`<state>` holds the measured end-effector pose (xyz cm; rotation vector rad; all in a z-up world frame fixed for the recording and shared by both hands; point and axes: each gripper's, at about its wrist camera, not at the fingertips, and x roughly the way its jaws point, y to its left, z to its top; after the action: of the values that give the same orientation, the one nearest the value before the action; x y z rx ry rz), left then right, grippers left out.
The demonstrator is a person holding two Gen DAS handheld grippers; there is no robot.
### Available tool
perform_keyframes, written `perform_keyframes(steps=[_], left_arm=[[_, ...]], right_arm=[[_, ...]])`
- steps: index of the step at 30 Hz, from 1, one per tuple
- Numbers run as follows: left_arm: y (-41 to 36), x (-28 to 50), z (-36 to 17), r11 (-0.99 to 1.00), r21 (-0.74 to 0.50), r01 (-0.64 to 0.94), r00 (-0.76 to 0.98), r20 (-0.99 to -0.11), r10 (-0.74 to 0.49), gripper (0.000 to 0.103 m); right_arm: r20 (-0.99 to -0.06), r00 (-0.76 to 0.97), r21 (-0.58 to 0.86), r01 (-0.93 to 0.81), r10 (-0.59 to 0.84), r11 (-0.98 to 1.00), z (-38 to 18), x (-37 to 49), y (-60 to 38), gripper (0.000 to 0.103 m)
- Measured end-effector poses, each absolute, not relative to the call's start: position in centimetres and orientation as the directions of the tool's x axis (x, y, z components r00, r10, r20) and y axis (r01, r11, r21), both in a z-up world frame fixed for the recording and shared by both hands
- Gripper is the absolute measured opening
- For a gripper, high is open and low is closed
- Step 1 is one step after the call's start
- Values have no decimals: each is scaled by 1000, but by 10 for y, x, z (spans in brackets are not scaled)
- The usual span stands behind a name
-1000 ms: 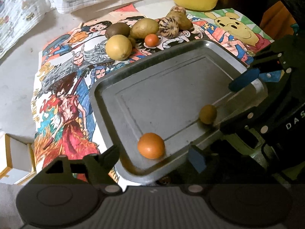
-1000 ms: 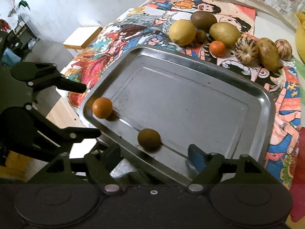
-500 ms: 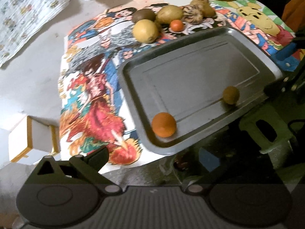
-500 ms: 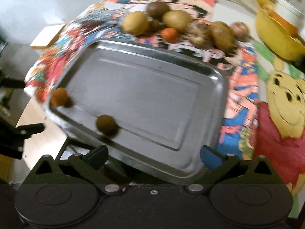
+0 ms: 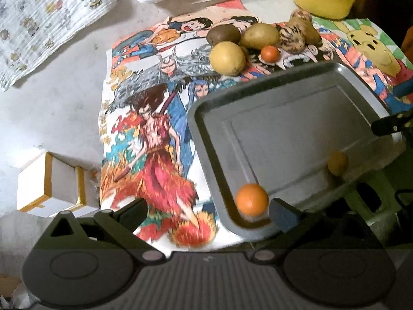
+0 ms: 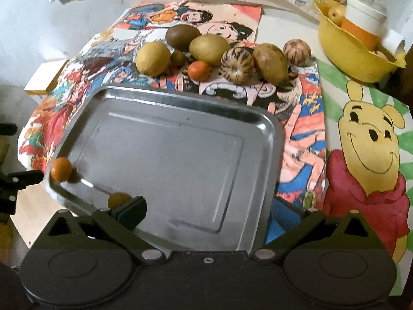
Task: Organize fruits
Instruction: 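Lift both open tools away from the tray toward the fruit pile, then grasp a small orange with the right tool while the left tool grasps a yellow lemon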
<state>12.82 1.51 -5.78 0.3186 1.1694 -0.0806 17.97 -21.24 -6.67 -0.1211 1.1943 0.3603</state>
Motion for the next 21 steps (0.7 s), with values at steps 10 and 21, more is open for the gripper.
perform_keyframes(steps=[10, 21], left_arm=[[18, 191, -59, 964, 144, 223, 407, -913, 42, 102], [31, 264, -65, 986, -10, 164, 386, -920, -73, 102]], right_arm=[[-890, 387, 115, -316, 239, 942, -63, 217, -202, 102], [-855, 467, 58, -343, 224, 938, -63, 248, -180, 102]])
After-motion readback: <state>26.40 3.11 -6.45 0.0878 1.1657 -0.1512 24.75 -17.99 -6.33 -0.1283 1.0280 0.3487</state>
